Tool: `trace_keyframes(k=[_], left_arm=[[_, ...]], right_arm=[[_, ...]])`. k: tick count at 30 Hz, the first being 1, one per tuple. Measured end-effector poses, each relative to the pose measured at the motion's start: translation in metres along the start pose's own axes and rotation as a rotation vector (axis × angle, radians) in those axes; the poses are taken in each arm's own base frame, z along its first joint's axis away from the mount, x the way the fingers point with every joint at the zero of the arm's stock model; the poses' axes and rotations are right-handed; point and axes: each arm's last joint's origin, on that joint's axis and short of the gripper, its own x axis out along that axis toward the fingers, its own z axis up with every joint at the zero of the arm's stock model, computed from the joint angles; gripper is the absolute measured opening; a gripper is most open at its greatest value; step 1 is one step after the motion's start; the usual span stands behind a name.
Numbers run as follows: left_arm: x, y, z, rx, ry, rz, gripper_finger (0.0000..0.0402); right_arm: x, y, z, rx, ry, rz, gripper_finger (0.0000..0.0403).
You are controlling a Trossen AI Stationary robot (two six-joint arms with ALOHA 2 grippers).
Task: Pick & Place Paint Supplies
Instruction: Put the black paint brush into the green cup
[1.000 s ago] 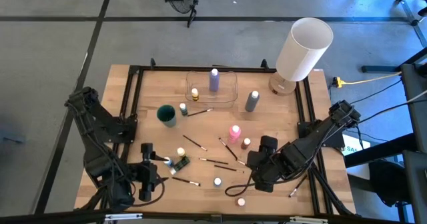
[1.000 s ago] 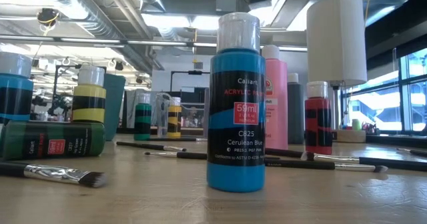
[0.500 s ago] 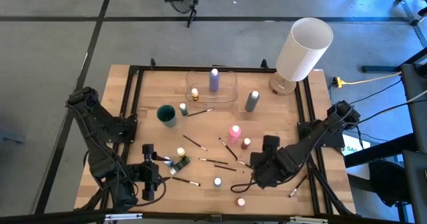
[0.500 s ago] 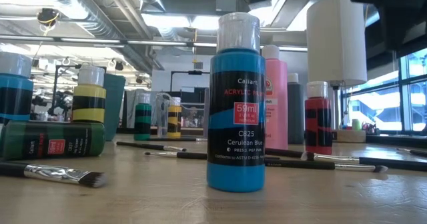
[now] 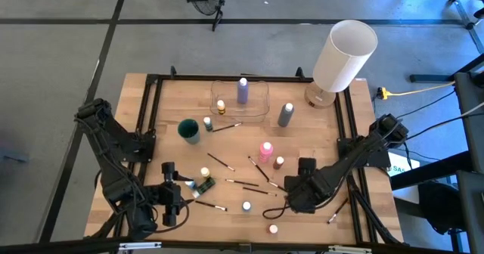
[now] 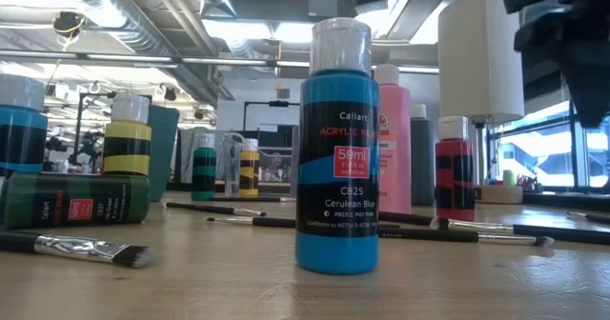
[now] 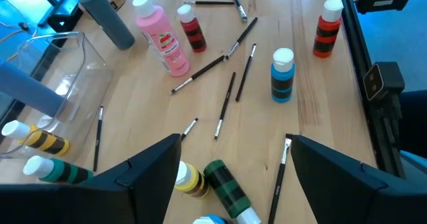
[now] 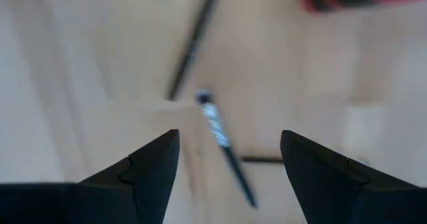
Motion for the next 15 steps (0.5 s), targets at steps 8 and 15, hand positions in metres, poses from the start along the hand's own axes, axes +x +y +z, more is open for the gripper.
trace_keyframes(k=[8, 15], left_arm=[[0.0, 0.0, 0.0, 0.001, -0.001, 0.001, 0.0281], [0.0, 0.0, 0.0, 0.008, -0.001, 0.001, 0.0281]], right_arm=[[0.012, 0.003, 0.0, -0.121, -0.028, 0.043, 0.0264], [0.028, -0.001, -0.007, -0.216, -0.001, 0.027, 0.0264]])
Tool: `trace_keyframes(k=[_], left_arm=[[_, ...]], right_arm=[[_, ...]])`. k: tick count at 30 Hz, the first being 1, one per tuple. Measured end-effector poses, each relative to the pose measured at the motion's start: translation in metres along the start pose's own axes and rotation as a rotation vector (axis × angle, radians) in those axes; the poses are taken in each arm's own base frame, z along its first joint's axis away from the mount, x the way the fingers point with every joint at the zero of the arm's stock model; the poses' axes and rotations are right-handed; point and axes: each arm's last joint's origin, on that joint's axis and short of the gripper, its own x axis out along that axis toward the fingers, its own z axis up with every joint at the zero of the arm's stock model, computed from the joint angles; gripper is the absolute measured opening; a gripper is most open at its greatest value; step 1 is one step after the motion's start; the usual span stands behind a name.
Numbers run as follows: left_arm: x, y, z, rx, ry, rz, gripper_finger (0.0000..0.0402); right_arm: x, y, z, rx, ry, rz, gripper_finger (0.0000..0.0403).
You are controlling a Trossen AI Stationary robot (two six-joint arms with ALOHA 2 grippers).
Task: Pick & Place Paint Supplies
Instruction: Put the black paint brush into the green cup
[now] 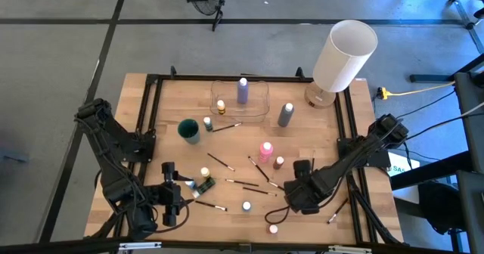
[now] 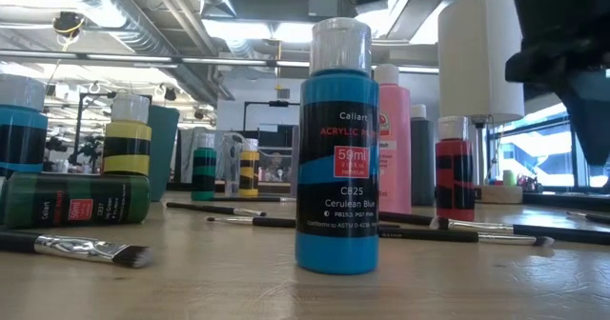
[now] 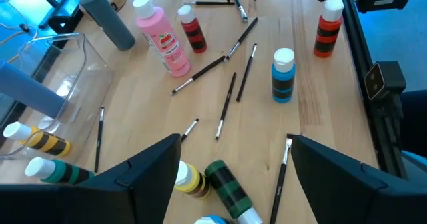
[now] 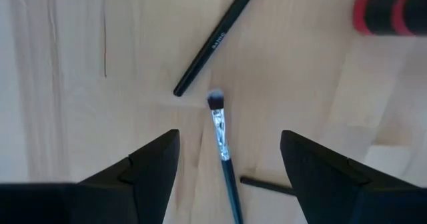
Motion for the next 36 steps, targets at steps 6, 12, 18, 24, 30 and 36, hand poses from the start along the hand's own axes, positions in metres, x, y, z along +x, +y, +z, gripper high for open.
trace_keyframes(k=[6, 12, 18, 24, 30, 36], left_arm=[[0.0, 0.0, 0.0, 0.005, 0.0, 0.0, 0.0281], [0.0, 0.0, 0.0, 0.016, 0.0, 0.0, 0.0281], [0.0, 0.0, 0.0, 0.017, 0.0, 0.0, 0.0281], [0.0, 0.0, 0.0, 0.018, 0.0, 0.0, 0.0281], [0.0, 0.0, 0.0, 0.018, 0.0, 0.0, 0.0281], [0.0, 0.0, 0.0, 0.018, 0.0, 0.0, 0.0281]], right_arm=[[0.011, 0.001, -0.001, -0.075, -0.035, 0.018, 0.0264], [0.019, 0.001, -0.003, -0.145, -0.049, 0.025, 0.0263], [0.024, 0.0, -0.006, -0.148, -0.043, 0.023, 0.0263], [0.036, 0.0, -0.009, -0.192, -0.073, 0.051, 0.0263], [0.041, -0.001, -0.012, -0.208, -0.066, 0.051, 0.0263], [0.047, -0.002, -0.016, -0.207, -0.071, 0.062, 0.0263]])
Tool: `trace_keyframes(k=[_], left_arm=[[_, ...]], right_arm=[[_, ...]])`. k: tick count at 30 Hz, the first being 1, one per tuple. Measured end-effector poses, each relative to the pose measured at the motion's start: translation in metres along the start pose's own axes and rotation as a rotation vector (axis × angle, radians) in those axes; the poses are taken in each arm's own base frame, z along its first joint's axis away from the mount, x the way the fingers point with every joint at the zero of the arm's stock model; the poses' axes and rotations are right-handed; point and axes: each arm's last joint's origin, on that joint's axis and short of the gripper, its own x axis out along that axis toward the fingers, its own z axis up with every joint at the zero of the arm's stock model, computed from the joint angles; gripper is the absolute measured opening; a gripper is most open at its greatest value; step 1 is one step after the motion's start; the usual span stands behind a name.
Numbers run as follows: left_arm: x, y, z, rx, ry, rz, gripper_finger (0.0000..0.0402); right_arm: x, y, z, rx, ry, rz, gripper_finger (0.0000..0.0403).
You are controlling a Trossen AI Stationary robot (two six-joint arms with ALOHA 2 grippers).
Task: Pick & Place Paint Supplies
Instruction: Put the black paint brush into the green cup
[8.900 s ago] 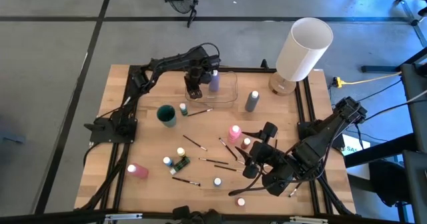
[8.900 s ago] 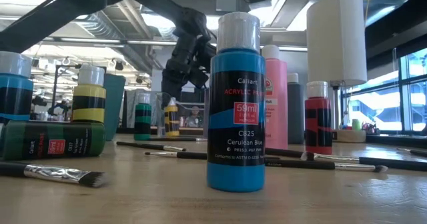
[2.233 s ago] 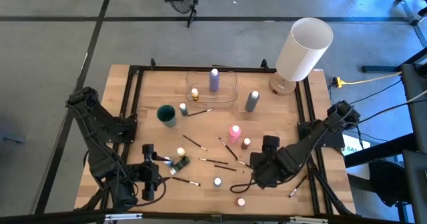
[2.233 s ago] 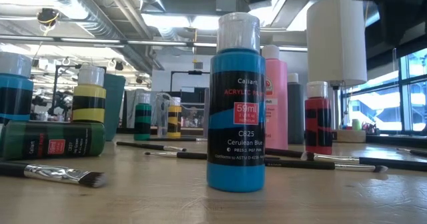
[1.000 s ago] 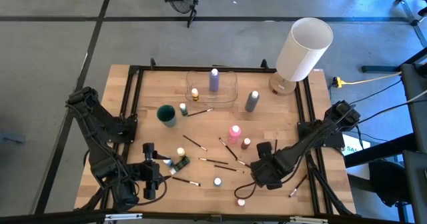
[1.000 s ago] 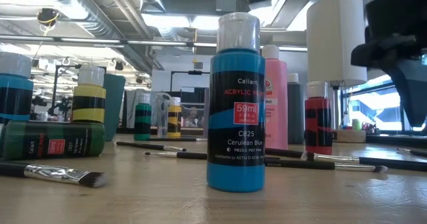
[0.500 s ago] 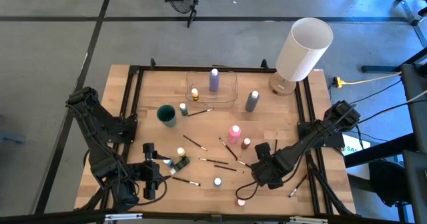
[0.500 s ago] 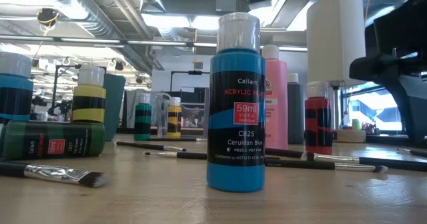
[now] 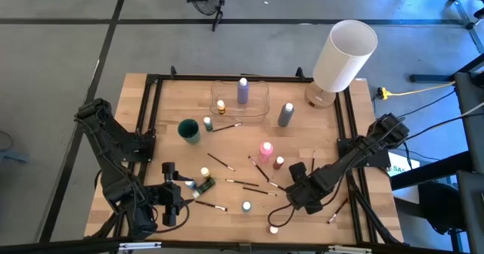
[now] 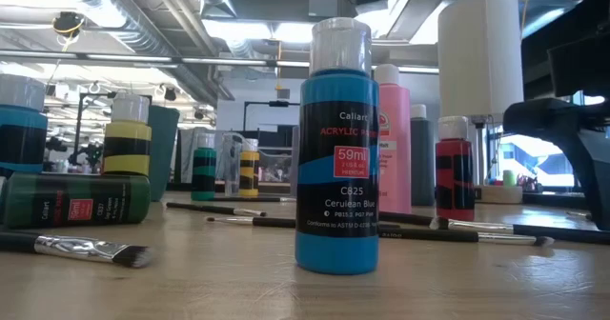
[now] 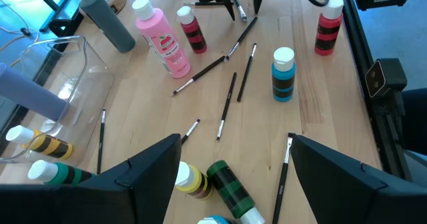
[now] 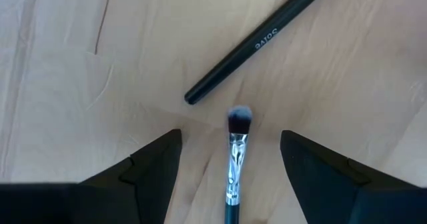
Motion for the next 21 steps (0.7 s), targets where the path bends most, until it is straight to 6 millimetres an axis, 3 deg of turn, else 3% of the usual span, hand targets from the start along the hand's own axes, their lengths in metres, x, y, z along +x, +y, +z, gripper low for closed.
trace_keyframes(k=[21], left_arm=[[-0.0001, 0.0, 0.0001, 0.012, 0.0, 0.0, 0.0281]], right_arm=[[0.0015, -0.0003, -0.0004, 0.031, 0.003, -0.001, 0.0252]])
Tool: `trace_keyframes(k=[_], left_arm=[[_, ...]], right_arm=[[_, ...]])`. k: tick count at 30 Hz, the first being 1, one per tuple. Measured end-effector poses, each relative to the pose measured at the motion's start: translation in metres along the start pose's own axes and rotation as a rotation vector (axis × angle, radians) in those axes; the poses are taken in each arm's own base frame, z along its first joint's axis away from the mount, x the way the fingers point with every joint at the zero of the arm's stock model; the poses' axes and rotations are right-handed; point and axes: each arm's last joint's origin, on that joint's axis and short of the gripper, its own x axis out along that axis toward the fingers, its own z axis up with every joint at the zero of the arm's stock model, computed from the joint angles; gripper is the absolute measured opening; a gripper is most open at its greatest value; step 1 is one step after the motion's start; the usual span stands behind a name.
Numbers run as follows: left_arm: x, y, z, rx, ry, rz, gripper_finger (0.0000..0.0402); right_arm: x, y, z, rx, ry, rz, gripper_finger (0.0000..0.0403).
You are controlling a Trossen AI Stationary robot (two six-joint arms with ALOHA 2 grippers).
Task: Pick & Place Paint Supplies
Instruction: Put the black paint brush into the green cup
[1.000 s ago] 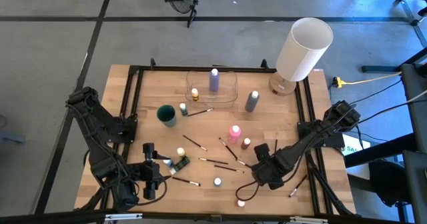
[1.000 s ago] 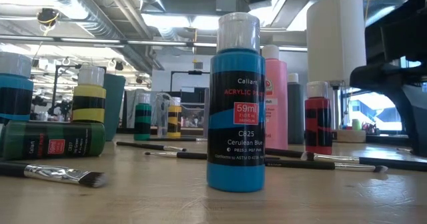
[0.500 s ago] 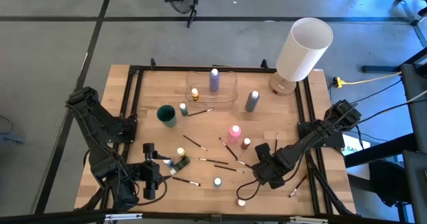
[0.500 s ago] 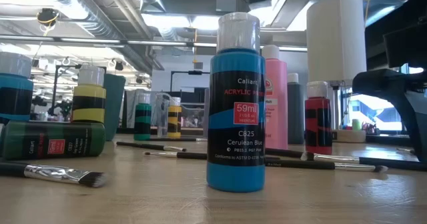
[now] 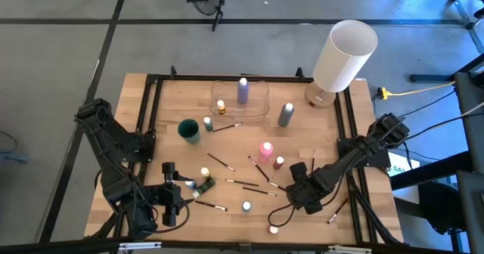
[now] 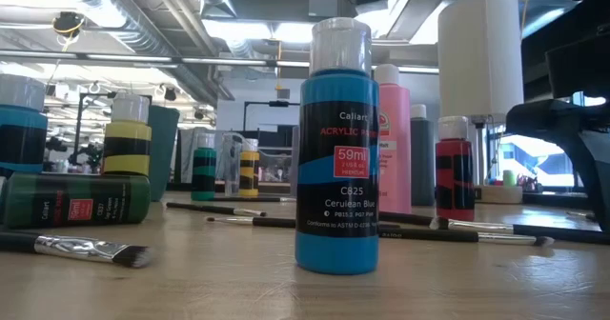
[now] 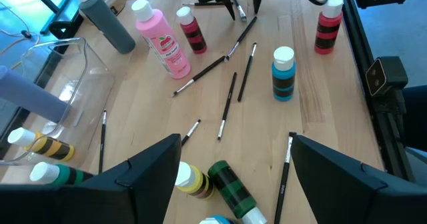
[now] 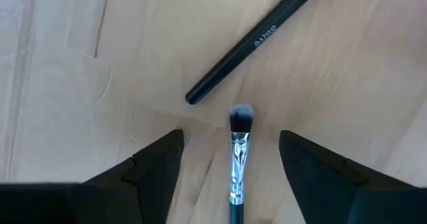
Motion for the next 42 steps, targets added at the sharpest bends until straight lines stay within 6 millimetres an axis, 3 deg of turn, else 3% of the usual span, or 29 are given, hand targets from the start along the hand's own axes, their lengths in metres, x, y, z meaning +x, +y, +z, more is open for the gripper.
trace_keyframes(k=[13, 42], left_arm=[[0.0, 0.0, 0.0, -0.004, 0.0, 0.0, 0.0281], [0.0, 0.0, 0.0, -0.003, 0.0, 0.0, 0.0281]], right_arm=[[0.0006, 0.0015, 0.0026, -0.07, -0.024, 0.03, 0.0129], [0.001, -0.0014, 0.0057, -0.037, -0.04, 0.042, 0.0065]])
